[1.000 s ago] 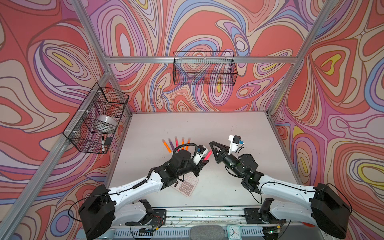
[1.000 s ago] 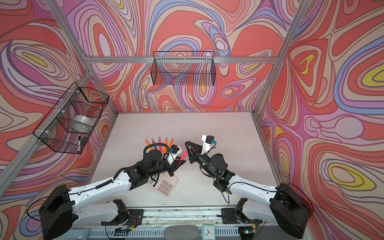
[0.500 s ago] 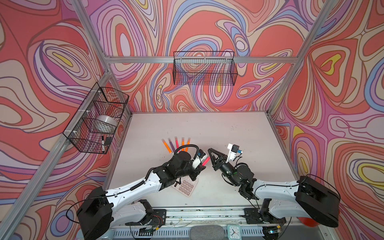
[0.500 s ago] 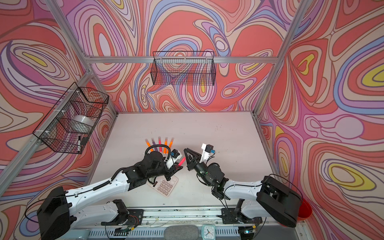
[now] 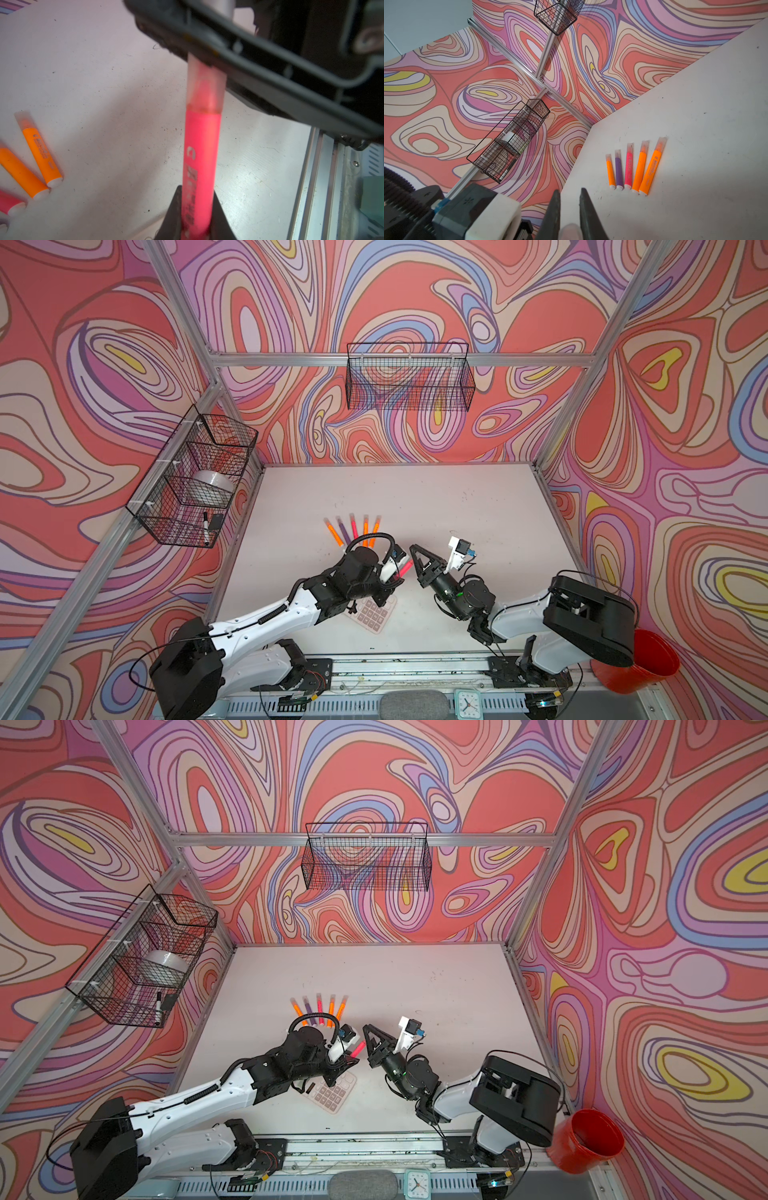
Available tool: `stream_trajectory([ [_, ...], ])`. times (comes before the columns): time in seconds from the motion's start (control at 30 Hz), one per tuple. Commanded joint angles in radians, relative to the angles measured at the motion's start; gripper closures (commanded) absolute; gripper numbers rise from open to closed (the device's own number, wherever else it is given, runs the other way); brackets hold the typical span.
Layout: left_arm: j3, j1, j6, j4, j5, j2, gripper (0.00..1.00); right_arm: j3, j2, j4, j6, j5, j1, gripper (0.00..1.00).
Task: Insert the pens into the pen caps
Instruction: 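Carry the capped pink marker with the left gripper while the right withdraws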
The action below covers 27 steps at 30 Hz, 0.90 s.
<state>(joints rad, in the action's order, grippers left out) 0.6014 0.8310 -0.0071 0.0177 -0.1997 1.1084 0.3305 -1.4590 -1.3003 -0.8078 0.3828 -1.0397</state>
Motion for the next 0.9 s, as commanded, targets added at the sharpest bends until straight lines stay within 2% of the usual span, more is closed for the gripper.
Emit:
stream_trajectory([
  [0.0,0.068,-0.079,-0.108,0.559,0.187,-0.069,1.00,-0.007,0.072,0.498,0.032,-0.192,-0.116,1.00],
  [0.17,0.045,-0.079,-0.122,0.508,0.115,-0.071,1.00,0.074,0.170,0.743,0.071,-0.079,-0.115,1.00],
  [0.33,0.014,-0.080,-0.150,0.474,0.041,-0.057,1.00,0.097,0.161,0.750,0.066,-0.033,-0.106,1.00],
  [0.37,0.019,-0.080,-0.154,0.456,0.032,-0.051,1.00,0.103,0.164,0.752,0.066,-0.026,-0.104,0.97],
  [0.43,0.027,-0.079,-0.158,0.413,0.020,-0.034,1.00,0.118,0.167,0.776,0.063,-0.009,-0.094,0.80],
  [0.5,0.020,-0.079,-0.170,0.390,0.009,-0.016,1.00,0.127,0.173,0.790,0.064,0.007,-0.083,0.43],
  [0.6,0.008,-0.079,-0.197,0.360,0.029,0.027,1.00,0.129,0.210,0.847,0.038,0.054,-0.056,0.27],
  [0.63,0.014,-0.079,-0.206,0.340,0.049,0.048,1.00,0.134,0.228,0.892,0.017,0.077,-0.042,0.12],
  [0.7,0.036,-0.079,-0.230,0.289,0.090,0.112,1.00,0.150,0.272,1.024,-0.046,0.114,0.002,0.04],
  [0.87,0.093,-0.079,-0.245,0.255,0.116,0.319,1.00,0.157,0.345,1.236,-0.138,0.112,0.126,0.02],
])
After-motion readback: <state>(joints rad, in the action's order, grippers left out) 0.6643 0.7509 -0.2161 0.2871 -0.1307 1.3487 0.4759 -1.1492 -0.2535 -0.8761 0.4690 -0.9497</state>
